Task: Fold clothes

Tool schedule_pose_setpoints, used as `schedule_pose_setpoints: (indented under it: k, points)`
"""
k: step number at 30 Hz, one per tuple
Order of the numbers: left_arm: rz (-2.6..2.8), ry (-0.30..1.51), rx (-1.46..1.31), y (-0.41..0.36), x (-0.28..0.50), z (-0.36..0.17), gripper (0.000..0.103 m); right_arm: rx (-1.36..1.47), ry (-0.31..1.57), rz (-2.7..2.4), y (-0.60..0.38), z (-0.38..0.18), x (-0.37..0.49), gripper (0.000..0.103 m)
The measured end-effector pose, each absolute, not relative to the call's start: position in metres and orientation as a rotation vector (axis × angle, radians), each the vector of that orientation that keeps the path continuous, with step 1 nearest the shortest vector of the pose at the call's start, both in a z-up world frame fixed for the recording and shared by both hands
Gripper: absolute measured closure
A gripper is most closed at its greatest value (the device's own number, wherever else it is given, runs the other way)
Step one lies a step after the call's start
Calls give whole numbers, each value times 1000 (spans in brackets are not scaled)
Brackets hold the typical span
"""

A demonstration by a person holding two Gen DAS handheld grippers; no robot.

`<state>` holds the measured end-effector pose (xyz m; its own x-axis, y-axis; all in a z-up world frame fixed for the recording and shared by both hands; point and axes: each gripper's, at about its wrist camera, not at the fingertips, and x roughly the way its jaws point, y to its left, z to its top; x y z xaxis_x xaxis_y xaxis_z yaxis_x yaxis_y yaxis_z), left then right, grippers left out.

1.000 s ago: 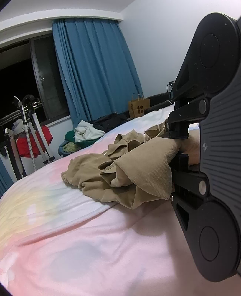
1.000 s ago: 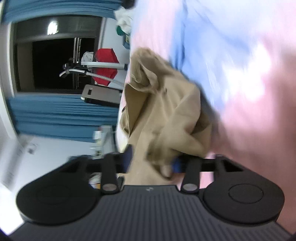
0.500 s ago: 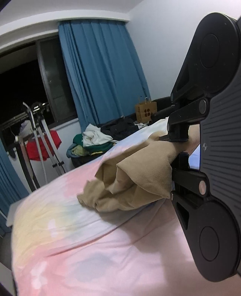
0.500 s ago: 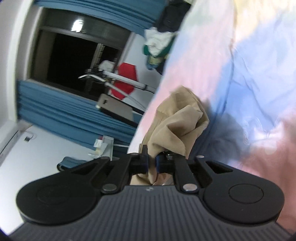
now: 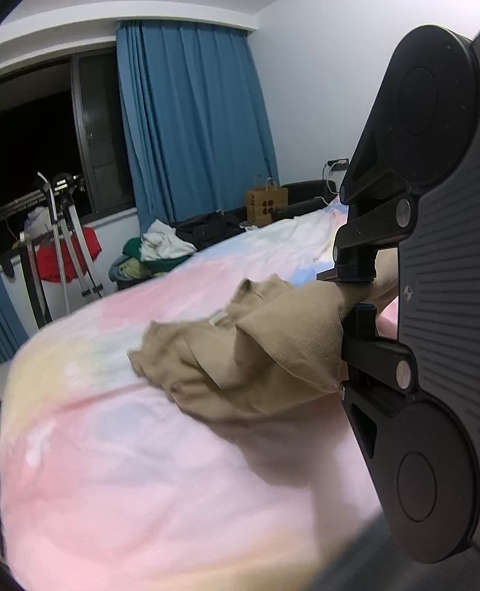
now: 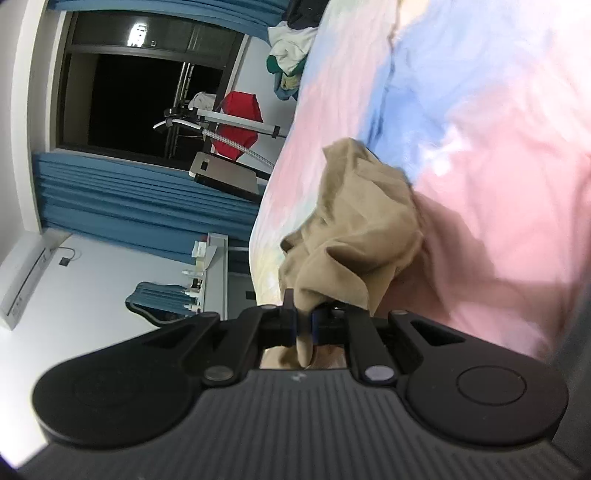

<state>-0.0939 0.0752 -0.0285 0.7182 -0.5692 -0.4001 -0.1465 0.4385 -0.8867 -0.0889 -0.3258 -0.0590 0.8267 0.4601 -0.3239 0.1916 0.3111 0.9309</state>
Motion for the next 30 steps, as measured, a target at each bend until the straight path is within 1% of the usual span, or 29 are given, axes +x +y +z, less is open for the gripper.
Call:
schedule_pose_setpoints:
  k: [4, 8, 14, 17, 23, 25, 26, 27, 28, 29, 30]
  points:
    - [-292, 715, -1101, 76, -39, -10, 90, 1293, 589, 190, -326, -43, -37, 93]
    - [-258, 719, -1059, 69, 30, -10, 90, 1360, 632, 150, -330, -53, 22, 93]
    - [-224, 767, -999, 63, 121, -45, 90, 1400, 689, 95, -334, -83, 100, 92]
    - [-235, 772, -964, 63, 151, -64, 90, 1370, 692, 95, -333, -99, 132, 92]
    - [-263, 765, -908, 65, 183, -100, 89, 1312, 693, 186, -335, -135, 183, 89]
    - [-271, 765, -885, 65, 184, -101, 86, 1257, 701, 214, -332, -137, 190, 86]
    - [-281, 762, -867, 65, 184, -100, 81, 1227, 705, 228, -331, -137, 192, 84]
    - [-293, 752, -841, 63, 182, -96, 77, 1190, 696, 252, -329, -134, 193, 73]
    - [-306, 738, -812, 62, 179, -91, 62, 1147, 677, 286, -326, -127, 191, 57]
    - [-317, 715, -774, 60, 175, -85, 46, 1104, 655, 320, -323, -120, 189, 50]
    - [-321, 678, -714, 56, 169, -78, 39, 1064, 631, 347, -321, -112, 185, 35]
